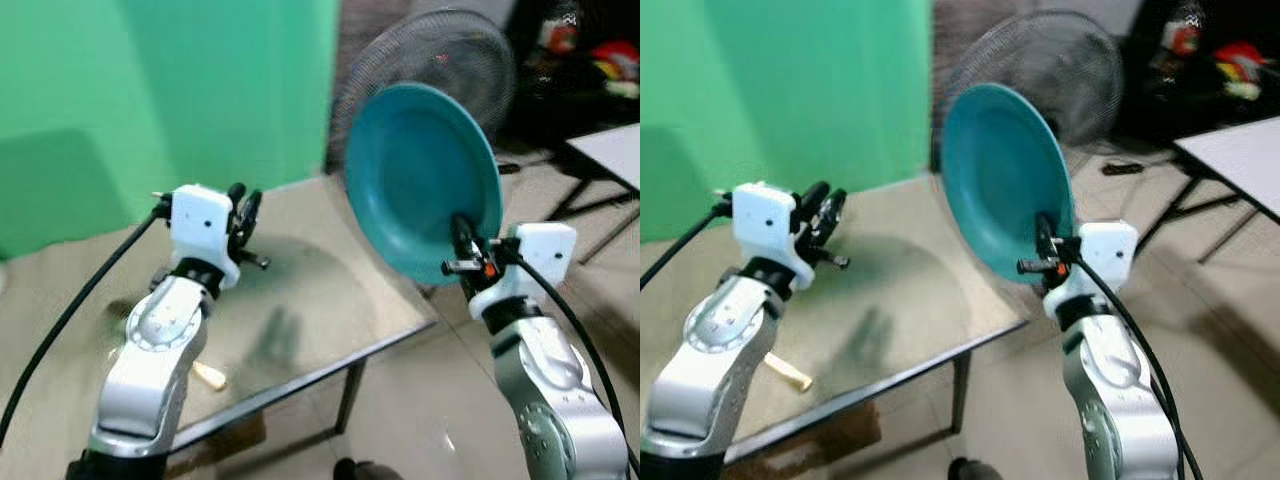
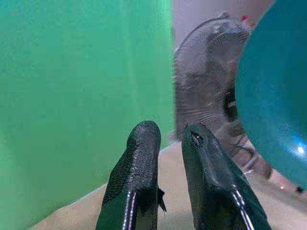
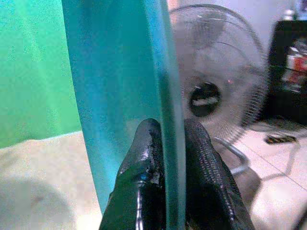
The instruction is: Setting the table
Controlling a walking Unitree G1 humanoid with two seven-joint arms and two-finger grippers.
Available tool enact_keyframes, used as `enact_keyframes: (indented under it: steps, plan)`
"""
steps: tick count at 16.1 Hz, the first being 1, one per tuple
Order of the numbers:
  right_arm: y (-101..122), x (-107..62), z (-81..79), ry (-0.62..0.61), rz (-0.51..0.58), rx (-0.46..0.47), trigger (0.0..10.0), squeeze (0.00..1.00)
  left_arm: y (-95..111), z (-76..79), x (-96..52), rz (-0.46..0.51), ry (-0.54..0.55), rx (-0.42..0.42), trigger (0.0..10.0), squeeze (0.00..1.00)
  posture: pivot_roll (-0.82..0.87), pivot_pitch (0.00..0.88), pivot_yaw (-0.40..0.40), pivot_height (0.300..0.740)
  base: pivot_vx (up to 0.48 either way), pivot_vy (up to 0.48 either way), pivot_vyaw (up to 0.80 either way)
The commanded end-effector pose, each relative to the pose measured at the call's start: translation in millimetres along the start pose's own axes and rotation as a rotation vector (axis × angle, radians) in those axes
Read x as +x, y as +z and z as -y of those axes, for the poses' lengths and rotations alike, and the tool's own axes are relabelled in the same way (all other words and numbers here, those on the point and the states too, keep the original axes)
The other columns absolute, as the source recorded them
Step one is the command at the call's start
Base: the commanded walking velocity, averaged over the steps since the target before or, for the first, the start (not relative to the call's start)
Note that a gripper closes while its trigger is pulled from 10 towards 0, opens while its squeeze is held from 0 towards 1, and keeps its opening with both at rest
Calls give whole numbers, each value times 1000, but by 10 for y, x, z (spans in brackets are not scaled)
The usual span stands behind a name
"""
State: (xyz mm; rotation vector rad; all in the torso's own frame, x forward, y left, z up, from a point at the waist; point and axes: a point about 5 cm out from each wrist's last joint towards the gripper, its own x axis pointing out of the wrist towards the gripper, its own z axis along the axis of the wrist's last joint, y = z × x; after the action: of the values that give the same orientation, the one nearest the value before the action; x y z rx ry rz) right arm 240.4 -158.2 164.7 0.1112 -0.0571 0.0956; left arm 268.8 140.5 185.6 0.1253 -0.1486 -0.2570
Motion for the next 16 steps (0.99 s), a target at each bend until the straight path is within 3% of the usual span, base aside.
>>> enact_keyframes:
  steps: [1, 4, 5, 7, 11, 12, 13, 15, 16]
  plan:
    - [72, -4, -22, 14, 38, 22, 10000, 0, 7, 5, 16, 2, -13, 9, 10000, 0, 43, 0, 15, 740, 0, 0, -800]
    - [89, 24, 1, -42, 46, -10, 10000, 0, 18, -73, 16, 15, 82, 35, 10000, 0, 45, 0, 7, 740, 0, 0, -800]
    - [103, 51, 36, -112, 74, -80, 10000, 0, 13, -89, 15, 11, 76, 23, 10000, 0, 48, 0, 2, 740, 0, 0, -756]
    - [57, 62, -15, -24, 24, -13, 10000, 0, 6, -89, 7, 9, 53, 25, 10000, 0, 49, 0, -2, 740, 0, 0, -753]
    - [92, 85, -35, -27, 58, 59, 10000, 0, -6, -83, 13, 9, 62, 23, 10000, 0, 47, 0, -10, 740, 0, 0, -769]
    - [130, 86, 4, -98, 110, -11, 10000, 0, -17, -83, 11, 8, 61, 21, 10000, 0, 45, 0, -9, 740, 0, 0, -775]
    - [95, 86, 18, -102, 91, -24, 10000, 0, -44, -79, 3, -3, 59, -2, 10000, 0, 42, 0, -9, 740, 0, 0, -775]
    - [47, 70, 18, -53, 49, 27, 10000, 0, -89, -73, -11, -19, 50, -30, 10000, 0, 32, 0, -3, 740, 0, 0, -778]
    - [58, 68, 35, -53, 51, 11, 10000, 0, -102, -68, -10, -20, 49, -16, 10000, 0, 24, 0, -1, 740, 0, 0, -769]
